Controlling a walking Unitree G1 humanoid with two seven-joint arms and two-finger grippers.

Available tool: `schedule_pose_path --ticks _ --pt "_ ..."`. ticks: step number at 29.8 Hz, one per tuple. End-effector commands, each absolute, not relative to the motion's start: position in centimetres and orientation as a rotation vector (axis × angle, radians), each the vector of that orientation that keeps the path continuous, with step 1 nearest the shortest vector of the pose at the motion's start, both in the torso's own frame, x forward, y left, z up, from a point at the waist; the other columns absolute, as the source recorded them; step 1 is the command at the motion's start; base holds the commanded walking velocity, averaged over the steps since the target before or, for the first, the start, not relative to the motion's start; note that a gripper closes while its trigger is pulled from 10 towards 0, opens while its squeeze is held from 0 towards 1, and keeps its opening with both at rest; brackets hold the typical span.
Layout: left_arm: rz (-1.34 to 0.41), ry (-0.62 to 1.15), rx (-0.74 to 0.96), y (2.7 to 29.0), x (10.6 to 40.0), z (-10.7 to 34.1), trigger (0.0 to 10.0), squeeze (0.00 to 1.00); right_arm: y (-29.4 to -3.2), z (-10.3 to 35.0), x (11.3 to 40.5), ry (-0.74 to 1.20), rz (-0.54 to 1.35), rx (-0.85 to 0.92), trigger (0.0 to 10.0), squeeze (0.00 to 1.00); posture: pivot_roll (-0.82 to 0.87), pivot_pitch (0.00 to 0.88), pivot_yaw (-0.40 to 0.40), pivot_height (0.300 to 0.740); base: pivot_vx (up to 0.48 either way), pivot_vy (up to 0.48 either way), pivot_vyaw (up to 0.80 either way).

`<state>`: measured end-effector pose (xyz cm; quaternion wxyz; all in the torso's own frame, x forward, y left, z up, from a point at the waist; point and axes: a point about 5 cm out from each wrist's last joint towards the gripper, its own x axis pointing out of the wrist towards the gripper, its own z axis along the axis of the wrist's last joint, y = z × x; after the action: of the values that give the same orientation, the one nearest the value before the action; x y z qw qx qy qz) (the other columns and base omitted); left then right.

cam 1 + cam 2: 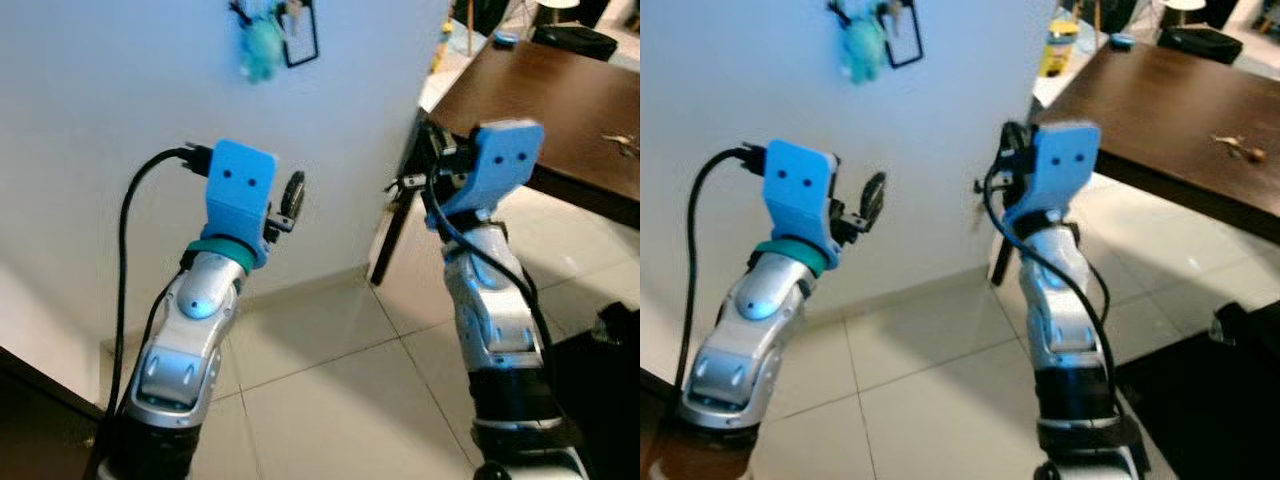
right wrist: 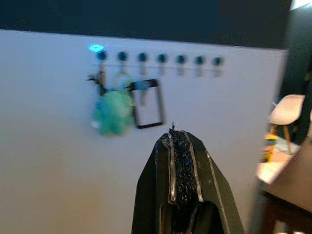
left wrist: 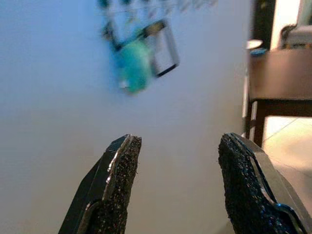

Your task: Hang keys on a hook

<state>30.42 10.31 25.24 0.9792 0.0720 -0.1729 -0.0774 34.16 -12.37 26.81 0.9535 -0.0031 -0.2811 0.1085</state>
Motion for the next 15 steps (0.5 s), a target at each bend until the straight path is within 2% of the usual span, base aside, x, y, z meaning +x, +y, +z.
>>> schedule_pose_path --ticks 1,15 --pt "-0.147 -0.345 0.144 10.46 30.45 25.13 10.0 0.0 -11.97 26.89 34.12 -0.577 0.24 -0.025 10.0 0.0 -0.05 0.048 0.074 0.74 0.412 0.247 0.0" --pt "-0.132 -0.354 0.148 10.73 30.42 25.35 10.0 0.0 -11.55 27.14 34.06 -0.592 0.274 -0.04 10.0 0.0 -0.05 0.056 0.072 0.74 0.41 0.251 0.0"
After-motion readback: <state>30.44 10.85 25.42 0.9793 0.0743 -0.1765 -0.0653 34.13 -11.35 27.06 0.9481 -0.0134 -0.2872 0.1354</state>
